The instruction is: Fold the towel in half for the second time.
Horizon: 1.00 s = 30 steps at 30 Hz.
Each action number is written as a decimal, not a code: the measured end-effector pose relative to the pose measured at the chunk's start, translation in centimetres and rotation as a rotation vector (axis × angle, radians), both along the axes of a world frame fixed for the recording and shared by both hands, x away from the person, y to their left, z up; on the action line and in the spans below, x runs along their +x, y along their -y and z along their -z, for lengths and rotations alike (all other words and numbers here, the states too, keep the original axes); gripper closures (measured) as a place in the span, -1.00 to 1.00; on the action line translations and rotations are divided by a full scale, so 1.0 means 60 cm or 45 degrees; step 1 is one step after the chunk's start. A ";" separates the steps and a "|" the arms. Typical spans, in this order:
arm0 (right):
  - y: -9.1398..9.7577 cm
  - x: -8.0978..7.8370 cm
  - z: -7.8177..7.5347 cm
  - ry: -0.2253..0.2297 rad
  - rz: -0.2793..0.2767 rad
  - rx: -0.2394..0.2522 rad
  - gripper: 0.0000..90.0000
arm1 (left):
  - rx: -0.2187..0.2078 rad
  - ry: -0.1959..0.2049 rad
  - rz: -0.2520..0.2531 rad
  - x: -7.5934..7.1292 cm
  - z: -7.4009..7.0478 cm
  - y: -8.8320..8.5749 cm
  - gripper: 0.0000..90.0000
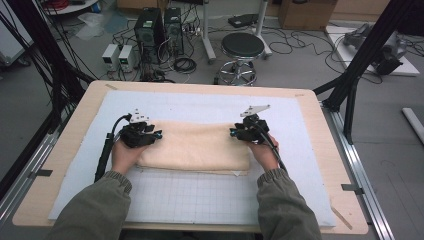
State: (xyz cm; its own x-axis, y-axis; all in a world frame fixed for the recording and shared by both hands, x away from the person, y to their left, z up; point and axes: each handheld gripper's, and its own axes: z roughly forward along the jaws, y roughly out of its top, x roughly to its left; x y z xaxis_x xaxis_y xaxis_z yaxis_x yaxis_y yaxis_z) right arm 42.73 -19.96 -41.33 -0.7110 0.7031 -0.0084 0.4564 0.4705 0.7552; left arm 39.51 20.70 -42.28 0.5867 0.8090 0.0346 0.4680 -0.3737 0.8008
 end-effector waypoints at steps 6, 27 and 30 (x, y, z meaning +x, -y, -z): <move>0.014 0.003 0.025 -0.071 0.049 0.001 0.37 | -0.004 -0.015 -0.006 -0.004 0.012 -0.007 0.23; 0.003 -0.130 0.009 0.006 -0.203 0.019 0.16 | 0.028 0.028 0.169 -0.109 0.012 -0.019 0.06; 0.006 -0.133 0.030 -0.018 -0.204 -0.008 0.16 | 0.035 0.005 0.173 -0.107 0.023 -0.018 0.07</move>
State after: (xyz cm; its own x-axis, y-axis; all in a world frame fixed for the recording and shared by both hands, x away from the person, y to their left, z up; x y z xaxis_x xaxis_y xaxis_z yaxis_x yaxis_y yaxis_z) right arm 34.75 -20.33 -43.13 -0.8142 0.5806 -0.0016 0.3857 0.5429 0.7460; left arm 33.06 21.80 -43.64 0.6909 0.7206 0.0581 0.4086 -0.4555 0.7909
